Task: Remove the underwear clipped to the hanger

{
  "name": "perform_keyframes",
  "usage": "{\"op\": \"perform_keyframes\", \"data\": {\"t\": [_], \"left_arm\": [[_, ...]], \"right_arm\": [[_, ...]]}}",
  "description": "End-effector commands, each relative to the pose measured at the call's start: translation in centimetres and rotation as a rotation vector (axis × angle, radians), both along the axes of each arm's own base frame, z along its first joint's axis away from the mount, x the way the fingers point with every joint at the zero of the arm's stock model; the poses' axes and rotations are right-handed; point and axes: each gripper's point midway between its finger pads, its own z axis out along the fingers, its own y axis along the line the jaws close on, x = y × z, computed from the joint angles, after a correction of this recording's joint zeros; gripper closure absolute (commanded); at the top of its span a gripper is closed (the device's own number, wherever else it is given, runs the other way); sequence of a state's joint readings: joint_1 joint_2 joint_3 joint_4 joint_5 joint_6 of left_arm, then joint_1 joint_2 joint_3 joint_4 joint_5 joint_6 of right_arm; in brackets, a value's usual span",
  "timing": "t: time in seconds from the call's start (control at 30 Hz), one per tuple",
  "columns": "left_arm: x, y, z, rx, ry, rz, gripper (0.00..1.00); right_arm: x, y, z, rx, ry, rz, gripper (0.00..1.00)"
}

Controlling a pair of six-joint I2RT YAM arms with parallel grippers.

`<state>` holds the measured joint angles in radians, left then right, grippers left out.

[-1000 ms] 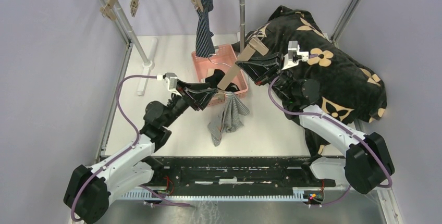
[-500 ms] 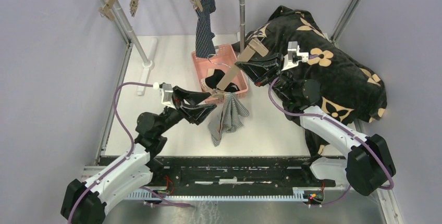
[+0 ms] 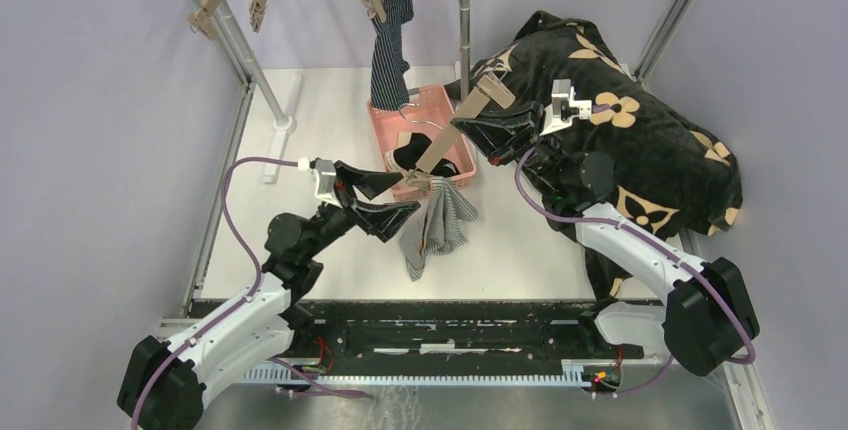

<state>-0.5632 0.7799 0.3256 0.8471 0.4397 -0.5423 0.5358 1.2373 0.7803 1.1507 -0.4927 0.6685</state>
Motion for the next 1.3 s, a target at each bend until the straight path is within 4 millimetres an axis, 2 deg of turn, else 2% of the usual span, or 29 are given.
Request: {"op": "perform_keyframes", "data": {"t": [0.0,0.17,0.47,0.73,0.93,1.1,1.17,1.23,1.27], "left_arm": [[1.6,1.3,1.2,-0.019,-0.067,0.131,0.01],[2.8,2.2,1.4,-0.011,-0.076,0.219,0.01],[2.8,0.4,2.0,0.014,-0.104,0.131,0.01],[3.1,-0.2,2.2,0.005,-0.108,0.109,0.01],[3.1,-1.2,2.9,-0.022,-0.124,0.051,0.37],[2.8,-1.8,3.5,-0.028,-0.14,0.013,0.73],[2.7,-1.8,3.6,-0.032,-0.14,0.005,0.79],[2.4,-1.7,3.8,-0.038,-0.149,0.004,0.96],[2.2,-1.5,3.9,-0.042,-0.154,0.006,0.97]], "right_arm": [[-1.8,-1.0,3.3,0.076,-0.089,0.012,0.99],[-1.9,-1.1,3.3,0.07,-0.089,0.011,0.99],[-1.9,-1.0,3.3,0.068,-0.09,0.013,0.99],[-1.9,-0.9,3.1,0.068,-0.083,0.02,0.99],[-1.9,-0.8,3.0,0.062,-0.081,0.022,0.99],[-1.8,-0.7,2.7,0.055,-0.075,0.02,0.99],[-1.9,-0.7,2.6,0.051,-0.077,0.022,0.99],[-1.8,-0.8,2.6,0.05,-0.077,0.017,0.99],[-1.8,-0.8,2.6,0.047,-0.076,0.014,0.99]]}}
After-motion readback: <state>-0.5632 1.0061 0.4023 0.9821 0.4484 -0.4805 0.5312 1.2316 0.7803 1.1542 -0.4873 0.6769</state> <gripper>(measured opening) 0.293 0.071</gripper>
